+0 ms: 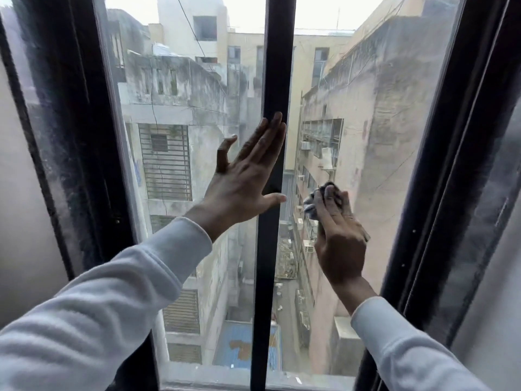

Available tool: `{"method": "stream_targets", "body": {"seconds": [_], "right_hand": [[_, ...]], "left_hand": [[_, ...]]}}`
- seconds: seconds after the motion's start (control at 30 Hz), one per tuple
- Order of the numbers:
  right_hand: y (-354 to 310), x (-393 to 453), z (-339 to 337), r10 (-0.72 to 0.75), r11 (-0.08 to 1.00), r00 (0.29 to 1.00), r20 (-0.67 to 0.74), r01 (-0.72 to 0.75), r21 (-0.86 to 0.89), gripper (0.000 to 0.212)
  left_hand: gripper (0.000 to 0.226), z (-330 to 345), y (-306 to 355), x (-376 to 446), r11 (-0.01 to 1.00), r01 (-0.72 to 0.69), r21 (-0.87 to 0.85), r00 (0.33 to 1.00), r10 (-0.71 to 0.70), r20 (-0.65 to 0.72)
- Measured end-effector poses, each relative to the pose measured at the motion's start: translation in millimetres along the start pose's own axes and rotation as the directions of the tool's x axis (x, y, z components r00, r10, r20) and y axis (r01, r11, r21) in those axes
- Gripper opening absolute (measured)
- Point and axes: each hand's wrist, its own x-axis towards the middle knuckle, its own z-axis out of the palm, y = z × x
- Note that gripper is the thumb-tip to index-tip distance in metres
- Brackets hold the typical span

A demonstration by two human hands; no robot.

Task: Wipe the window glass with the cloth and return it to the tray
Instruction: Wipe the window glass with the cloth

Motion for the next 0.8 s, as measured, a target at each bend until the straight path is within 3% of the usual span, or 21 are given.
{"method": "stream_targets", "body": {"seconds": [0.07, 0.1, 0.17, 0.2, 0.27, 0.33, 0.4, 0.47, 0.5, 0.6, 0.7, 0.8], "right_hand": [[-17, 18, -12, -0.083, 0.995, 0.990, 0.116, 0.075, 0.071, 0.050], [-26, 30, -21, -0.038, 0.989, 0.988, 0.150, 0.015, 0.150, 0.046], [-41, 50, -45, 0.174, 0.898, 0.963, 0.206, -0.241, 0.369, 0.040], [-49, 56, -57, 0.292, 0.788, 0.921, 0.259, -0.385, 0.481, 0.037], [-64, 66, -82, 0.469, 0.452, 0.789, 0.397, -0.601, 0.660, 0.032], [-78, 66, -102, 0.504, 0.121, 0.676, 0.538, -0.671, 0.731, 0.033], [-96, 61, -121, 0.460, -0.047, 0.625, 0.630, -0.692, 0.720, 0.034], [-117, 53, -139, 0.432, -0.117, 0.594, 0.679, -0.709, 0.695, 0.034], [-128, 49, -147, 0.432, -0.154, 0.575, 0.695, -0.712, 0.685, 0.035], [-152, 35, -164, 0.465, -0.251, 0.518, 0.718, -0.701, 0.668, 0.036], [-161, 15, -187, 0.524, -0.284, 0.473, 0.708, -0.687, 0.669, 0.036], [-160, -15, -214, 0.555, -0.348, 0.399, 0.730, -0.685, 0.640, 0.043]], "left_hand": [[0.116, -5, 7, 0, 0.998, 0.024, -0.065, 1.000, -0.025, -0.009], [0.107, -8, 9, -2, 0.995, 0.033, -0.090, 0.999, -0.035, -0.021], [0.091, -15, 14, -6, 0.980, 0.073, -0.184, 0.996, -0.080, -0.033], [0.084, -18, 17, -10, 0.959, 0.114, -0.261, 0.992, -0.124, -0.021], [0.071, -27, 23, -18, 0.868, 0.204, -0.454, 0.976, -0.215, 0.026], [0.059, -38, 31, -27, 0.663, 0.323, -0.675, 0.943, -0.289, 0.168], [0.059, -53, 43, -39, 0.306, 0.505, -0.807, 0.862, -0.230, 0.453], [0.066, -70, 52, -57, 0.006, 0.676, -0.737, 0.735, -0.087, 0.673], [0.069, -75, 55, -68, -0.080, 0.706, -0.703, 0.704, -0.021, 0.710], [0.074, -81, 62, -97, -0.276, 0.682, -0.677, 0.723, 0.113, 0.682], [0.059, -88, 57, -122, -0.427, 0.647, -0.632, 0.725, 0.085, 0.684], [0.041, -86, 56, -147, -0.437, 0.640, -0.631, 0.707, 0.014, 0.707]]}}
